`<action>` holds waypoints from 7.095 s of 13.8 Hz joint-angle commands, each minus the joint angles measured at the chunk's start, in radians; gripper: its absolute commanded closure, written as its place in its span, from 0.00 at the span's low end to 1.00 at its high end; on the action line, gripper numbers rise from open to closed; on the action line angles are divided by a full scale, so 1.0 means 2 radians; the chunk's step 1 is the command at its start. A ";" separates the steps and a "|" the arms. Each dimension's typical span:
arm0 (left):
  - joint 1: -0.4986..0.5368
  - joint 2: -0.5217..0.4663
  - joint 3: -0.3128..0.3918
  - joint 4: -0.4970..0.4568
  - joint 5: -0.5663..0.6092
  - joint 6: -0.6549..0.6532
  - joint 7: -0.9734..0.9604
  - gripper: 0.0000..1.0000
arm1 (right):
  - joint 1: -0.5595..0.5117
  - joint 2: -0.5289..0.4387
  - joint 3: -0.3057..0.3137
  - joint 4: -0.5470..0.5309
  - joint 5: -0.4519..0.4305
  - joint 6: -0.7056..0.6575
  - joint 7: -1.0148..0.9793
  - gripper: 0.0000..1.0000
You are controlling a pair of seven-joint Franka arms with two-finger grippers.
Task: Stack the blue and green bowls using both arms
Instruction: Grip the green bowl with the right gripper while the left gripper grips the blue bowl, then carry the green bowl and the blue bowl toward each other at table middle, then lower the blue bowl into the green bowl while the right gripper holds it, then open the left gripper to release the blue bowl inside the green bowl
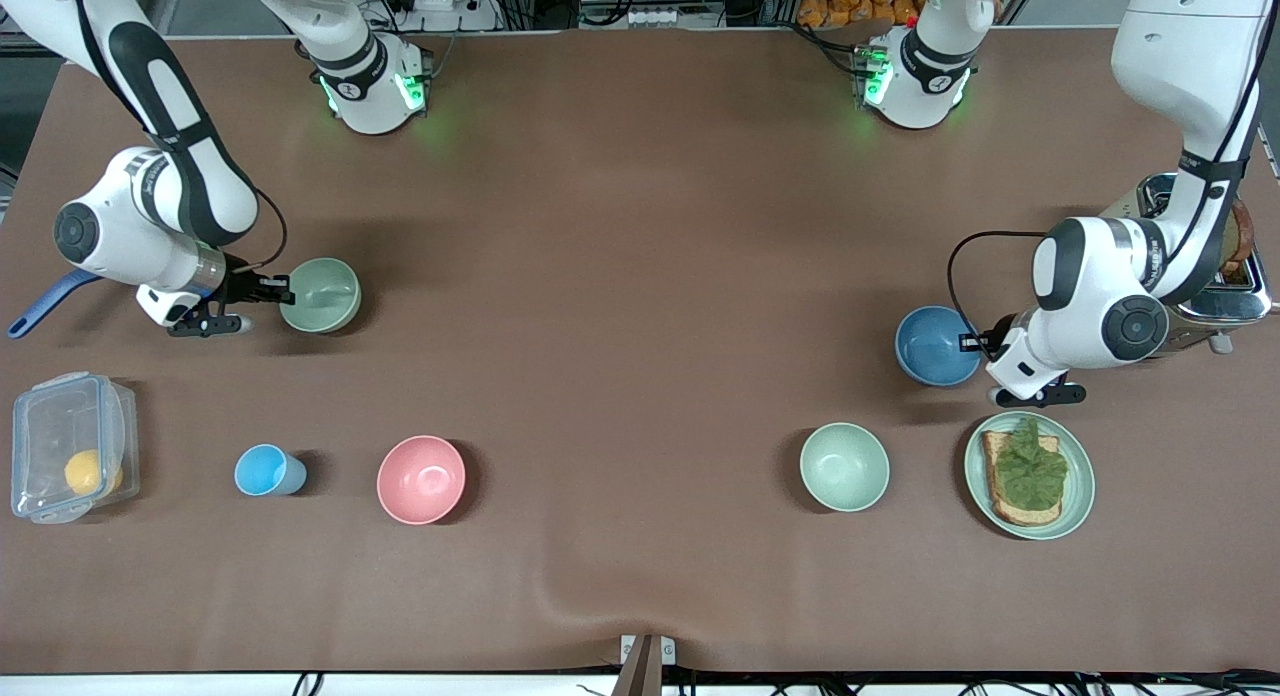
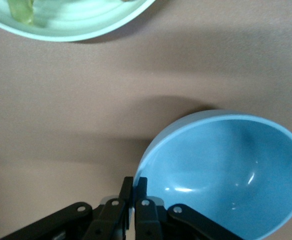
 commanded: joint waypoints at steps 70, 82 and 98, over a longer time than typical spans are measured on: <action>-0.222 -0.025 -0.107 0.097 -0.130 -0.081 -0.308 1.00 | 0.471 0.211 -0.019 0.274 0.413 0.020 0.908 0.00; -0.256 0.017 -0.107 0.068 -0.127 0.031 -0.373 1.00 | 0.471 0.211 -0.019 0.274 0.413 0.021 0.906 0.00; -0.260 0.048 -0.105 0.068 -0.113 0.058 -0.375 1.00 | 0.471 0.211 -0.019 0.274 0.413 0.017 0.907 0.00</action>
